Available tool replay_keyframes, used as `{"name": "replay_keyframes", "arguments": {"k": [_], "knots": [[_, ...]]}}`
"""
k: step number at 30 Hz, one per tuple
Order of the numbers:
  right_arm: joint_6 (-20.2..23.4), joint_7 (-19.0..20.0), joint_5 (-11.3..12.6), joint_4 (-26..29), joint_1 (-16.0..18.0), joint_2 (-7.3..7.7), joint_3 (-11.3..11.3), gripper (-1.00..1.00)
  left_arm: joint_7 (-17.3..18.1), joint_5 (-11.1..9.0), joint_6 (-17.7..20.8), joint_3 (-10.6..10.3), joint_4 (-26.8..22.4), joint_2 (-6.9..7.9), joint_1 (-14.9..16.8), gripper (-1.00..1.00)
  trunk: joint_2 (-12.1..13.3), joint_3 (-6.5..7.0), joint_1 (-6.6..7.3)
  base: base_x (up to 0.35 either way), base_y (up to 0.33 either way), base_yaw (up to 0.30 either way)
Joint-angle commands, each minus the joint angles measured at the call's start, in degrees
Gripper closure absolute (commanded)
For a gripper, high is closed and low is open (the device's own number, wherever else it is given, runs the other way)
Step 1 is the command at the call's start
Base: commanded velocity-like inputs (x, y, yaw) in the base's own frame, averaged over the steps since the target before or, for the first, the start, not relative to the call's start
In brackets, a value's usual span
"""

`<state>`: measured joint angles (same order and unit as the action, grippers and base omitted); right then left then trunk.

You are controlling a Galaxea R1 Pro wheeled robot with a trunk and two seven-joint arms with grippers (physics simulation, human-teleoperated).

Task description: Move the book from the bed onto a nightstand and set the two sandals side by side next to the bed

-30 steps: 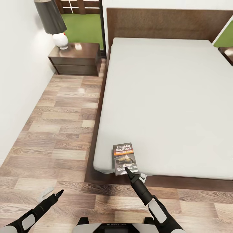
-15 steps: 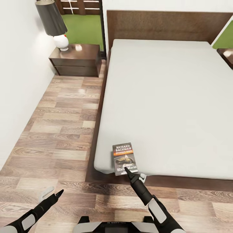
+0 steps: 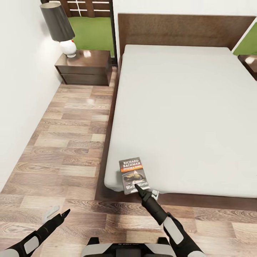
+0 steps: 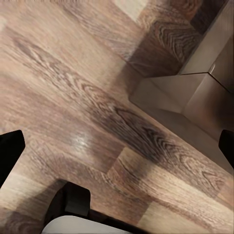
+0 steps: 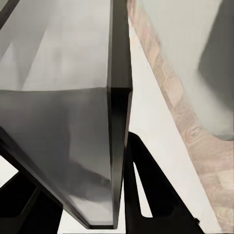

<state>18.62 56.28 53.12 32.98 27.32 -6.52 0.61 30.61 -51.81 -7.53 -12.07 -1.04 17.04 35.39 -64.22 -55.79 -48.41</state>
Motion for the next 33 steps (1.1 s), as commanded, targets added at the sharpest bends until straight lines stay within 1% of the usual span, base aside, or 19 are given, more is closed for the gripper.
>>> {"name": "replay_keyframes", "arguments": {"k": [1,2,3,4,5,7,8,10,12,13,16,19,25,33], "knots": [[5.3,0.0,0.4,2.5,0.0,0.06,0.0,1.0,0.2,-0.3,-0.3,-0.5,0.1,0.01,0.0,-1.0,0.4,0.16,0.22,0.0,0.0,0.0],[8.3,-0.1,0.3,4.2,0.0,0.1,0.1,1.0,0.2,-0.3,-0.3,-0.5,0.1,-0.01,0.0,-1.0,0.8,0.34,0.44,0.0,0.0,0.0],[9.6,-0.1,0.2,5.1,0.0,0.12,0.1,1.0,0.2,-0.3,-0.3,-0.5,0.1,-0.02,0.0,-1.0,1.2,0.52,0.66,0.0,0.0,0.0],[12.8,-0.1,-0.6,7.4,0.0,0.15,0.1,1.0,0.2,-0.3,-0.3,-0.5,0.1,-0.23,0.0,-1.0,1.6,0.7,0.88,0.0,0.0,0.0],[15.2,-0.1,-2.0,9.0,0.0,0.17,0.1,1.0,0.2,-0.3,-0.3,-0.5,0.1,-0.49,0.0,-1.0,2.0,0.88,1.1,0.0,0.0,0.0],[16.6,-0.1,-3.2,9.6,0.0,0.18,0.1,1.0,0.2,-0.3,-0.3,-0.5,0.1,-0.6,0.0,-1.0,2.8,1.24,1.54,0.0,0.0,0.0],[18.3,-0.1,-4.4,10.1,0.0,0.18,0.1,1.0,0.2,-0.3,-0.3,-0.5,0.1,-0.7,0.0,-1.0,3.2,1.42,1.76,0.0,0.0,0.0],[20.3,0.0,-5.5,10.4,0.0,0.18,0.1,1.0,0.2,-0.3,-0.3,-0.5,0.1,-0.76,0.0,-1.0,4.0,1.77,2.2,0.0,0.0,0.0],[24.5,0.0,-7.2,12.0,0.1,0.19,0.1,1.0,0.2,-0.3,-0.3,-0.5,0.1,-0.81,0.0,-1.0,4.8,2.13,2.64,0.0,0.0,0.0],[26.9,0.0,-8.4,14.0,0.0,0.19,0.1,1.0,0.2,-0.3,-0.3,-0.5,0.1,-0.82,0.0,-1.0,5.2,2.31,2.86,0.0,0.0,0.0],[27.8,0.2,-9.5,15.0,0.1,0.23,0.1,1.0,0.2,-0.3,-0.3,-0.5,0.1,-0.85,0.0,-1.0,6.4,2.85,3.52,0.0,0.0,0.0],[27.8,0.2,-9.8,15.5,0.0,0.26,0.1,1.0,0.2,-0.3,-0.3,-0.5,0.1,-0.85,0.0,-1.0,7.6,3.39,4.17,0.0,0.0,0.0],[26.2,0.2,-10.0,15.7,0.0,0.27,0.1,1.0,0.2,-0.3,-0.3,-0.5,0.1,-0.87,0.0,-1.0,10.0,4.47,5.49,0.0,0.0,0.0],[25.9,0.4,-10.0,15.8,0.0,0.28,0.1,1.0,0.2,-0.3,-0.3,-0.5,0.1,-0.86,0.0,-1.0,13.2,5.95,7.25,0.0,0.0,-0.007]]}}
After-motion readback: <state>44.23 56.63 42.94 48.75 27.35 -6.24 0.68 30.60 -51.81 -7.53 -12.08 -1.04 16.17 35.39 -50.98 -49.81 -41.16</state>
